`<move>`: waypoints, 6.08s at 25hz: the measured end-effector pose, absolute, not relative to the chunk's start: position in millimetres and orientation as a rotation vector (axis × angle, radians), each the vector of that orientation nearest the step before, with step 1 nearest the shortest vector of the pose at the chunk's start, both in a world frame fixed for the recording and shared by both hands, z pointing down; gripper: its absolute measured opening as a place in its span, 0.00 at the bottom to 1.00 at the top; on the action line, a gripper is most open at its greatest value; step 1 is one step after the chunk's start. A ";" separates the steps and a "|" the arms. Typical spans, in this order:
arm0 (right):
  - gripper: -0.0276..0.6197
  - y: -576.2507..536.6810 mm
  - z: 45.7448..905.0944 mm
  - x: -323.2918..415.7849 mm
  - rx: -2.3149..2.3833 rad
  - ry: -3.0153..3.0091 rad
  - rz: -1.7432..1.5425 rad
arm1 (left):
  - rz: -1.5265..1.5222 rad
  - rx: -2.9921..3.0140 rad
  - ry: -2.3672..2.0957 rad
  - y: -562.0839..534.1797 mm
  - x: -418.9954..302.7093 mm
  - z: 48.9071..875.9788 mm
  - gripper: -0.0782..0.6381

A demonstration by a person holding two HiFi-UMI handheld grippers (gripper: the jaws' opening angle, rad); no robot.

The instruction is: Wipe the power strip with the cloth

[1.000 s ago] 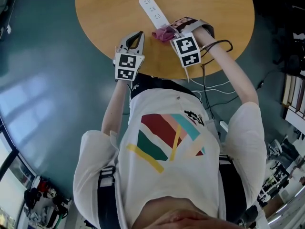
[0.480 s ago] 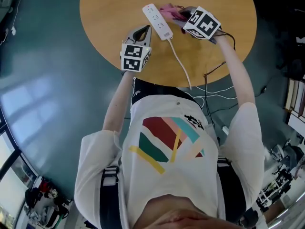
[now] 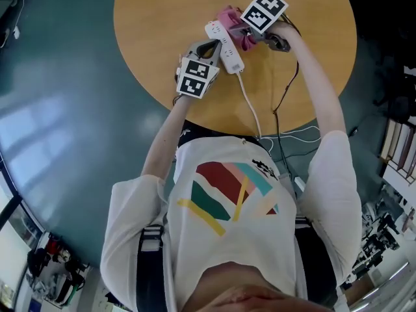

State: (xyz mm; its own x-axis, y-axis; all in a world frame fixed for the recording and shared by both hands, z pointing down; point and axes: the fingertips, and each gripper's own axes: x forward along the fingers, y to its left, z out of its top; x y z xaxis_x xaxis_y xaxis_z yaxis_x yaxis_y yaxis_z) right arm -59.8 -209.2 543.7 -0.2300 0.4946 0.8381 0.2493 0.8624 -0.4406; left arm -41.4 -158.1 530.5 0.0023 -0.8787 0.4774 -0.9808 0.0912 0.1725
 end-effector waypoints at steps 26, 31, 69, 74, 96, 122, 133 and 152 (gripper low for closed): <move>0.10 -173.3 551.5 13.7 -0.682 -1.750 0.446 | 0.410 1.902 -1.947 -157.7 -40.0 529.5 0.17; 0.10 -164.1 552.2 45.4 -0.660 -1.767 0.469 | 0.428 1.907 -1.956 -159.0 -41.8 528.1 0.17; 0.10 -92.9 530.5 -104.2 -0.039 -1.790 0.033 | 0.498 2.257 -1.713 -111.0 -205.6 489.0 0.17; 0.10 -99.3 544.6 -105.1 0.072 -1.755 -0.113 | 0.498 2.270 -1.661 -110.0 -204.4 497.6 0.17; 0.10 -120.4 560.7 25.0 0.369 -1.641 0.193 | 0.547 2.360 -1.467 -151.8 -138.8 519.1 0.17; 0.10 -121.2 543.3 150.4 0.524 -1.747 0.391 | 0.727 2.519 -1.343 -192.1 -55.0 532.6 0.17; 0.10 -80.8 545.6 117.7 0.578 -1.770 0.543 | 1.250 2.997 -0.429 -179.1 -57.0 525.6 0.46; 0.10 -140.2 563.2 -52.1 0.575 -1.698 0.123 | 1.541 3.157 0.323 -165.6 -72.3 559.2 0.46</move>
State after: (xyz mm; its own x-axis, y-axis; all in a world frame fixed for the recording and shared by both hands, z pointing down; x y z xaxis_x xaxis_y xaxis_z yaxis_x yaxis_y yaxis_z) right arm -52.1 -140.2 563.2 -0.0988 -0.3040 0.9475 -0.4369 0.8688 0.2331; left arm -72.3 -165.6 559.2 0.6163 -0.0063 0.7875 0.3224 -0.9103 -0.2596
